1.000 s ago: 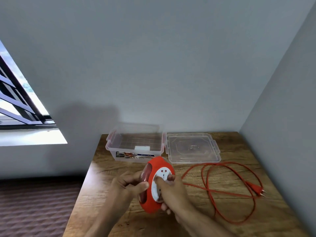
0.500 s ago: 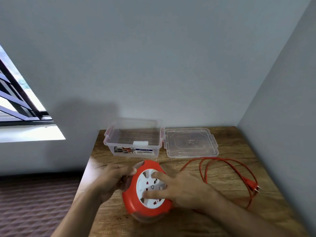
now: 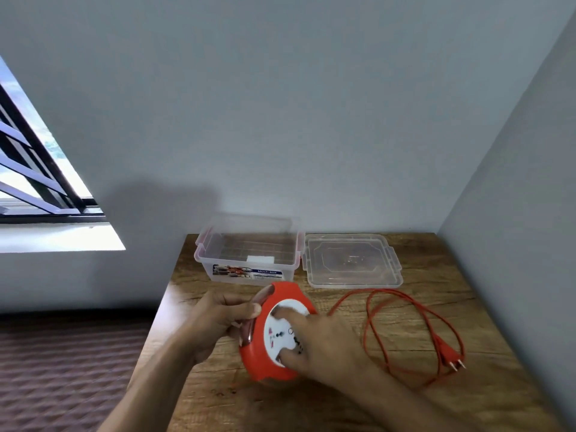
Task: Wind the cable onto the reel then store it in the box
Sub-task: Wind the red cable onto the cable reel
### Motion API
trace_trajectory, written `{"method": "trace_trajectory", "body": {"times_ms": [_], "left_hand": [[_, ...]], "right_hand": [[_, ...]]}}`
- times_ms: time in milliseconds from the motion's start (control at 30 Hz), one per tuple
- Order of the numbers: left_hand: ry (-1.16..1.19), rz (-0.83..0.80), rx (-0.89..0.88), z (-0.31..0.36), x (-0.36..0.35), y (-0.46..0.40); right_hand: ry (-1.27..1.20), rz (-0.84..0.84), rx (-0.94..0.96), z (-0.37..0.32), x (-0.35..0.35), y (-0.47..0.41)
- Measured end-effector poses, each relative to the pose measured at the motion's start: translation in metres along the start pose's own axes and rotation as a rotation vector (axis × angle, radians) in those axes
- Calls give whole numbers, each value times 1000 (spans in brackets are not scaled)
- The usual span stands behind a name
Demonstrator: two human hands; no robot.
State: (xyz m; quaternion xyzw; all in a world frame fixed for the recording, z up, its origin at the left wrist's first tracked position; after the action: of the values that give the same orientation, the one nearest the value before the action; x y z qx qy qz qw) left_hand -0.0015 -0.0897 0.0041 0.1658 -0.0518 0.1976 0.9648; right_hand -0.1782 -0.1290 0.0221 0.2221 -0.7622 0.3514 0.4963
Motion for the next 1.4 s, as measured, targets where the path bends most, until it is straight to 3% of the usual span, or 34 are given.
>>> {"method": "trace_trajectory", "body": {"times_ms": [133,267,333,467,567,633,767,833,900,1167,1267,1400], "left_hand": [[106,134,-98,-5,-7,11],[68,166,-216,-2,-17,21],[28,155,-221,0,-20,23],[-134,124,-266,3,-29,26],[-224,173,-261,1,-30,25],[-253,207,-195,1,-26,19],[-163,201,37,-5,-9,7],[-122,193,70,-3,-1,3],[-97,154,97,2,2,3],[-350,-155,111,19,-16,-1],[-418,-237,86,23,-25,-2],[-359,-213,83,25,-25,4]], "right_hand": [[-278,100,-516,15,-4,6],[-729,64,-986,19,-28,23],[-843,19,-1114,18,-36,32],[-845,57,-1132,21,-38,34],[-729,21,-1038,22,-32,26],[-548,-61,-866,23,-23,19],[89,-44,-123,20,8,2],[153,-74,216,12,10,8],[170,-157,426,5,7,18],[114,-328,796,-29,6,18],[102,-343,827,-32,0,16],[123,-250,786,-27,-4,15]]}}
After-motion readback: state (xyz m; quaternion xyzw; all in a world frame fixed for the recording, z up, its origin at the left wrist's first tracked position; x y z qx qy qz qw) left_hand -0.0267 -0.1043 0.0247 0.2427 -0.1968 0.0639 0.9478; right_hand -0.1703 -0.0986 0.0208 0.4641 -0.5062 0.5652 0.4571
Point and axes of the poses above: each hand's wrist, its own y-axis away from the middle knuckle, its own x-axis out of the back of the hand, z = x × y, the point moved 7 cm from there along -y, towards the middle knuckle, and after that the axes turned 15 degrees about z, right-handed, at the moved point
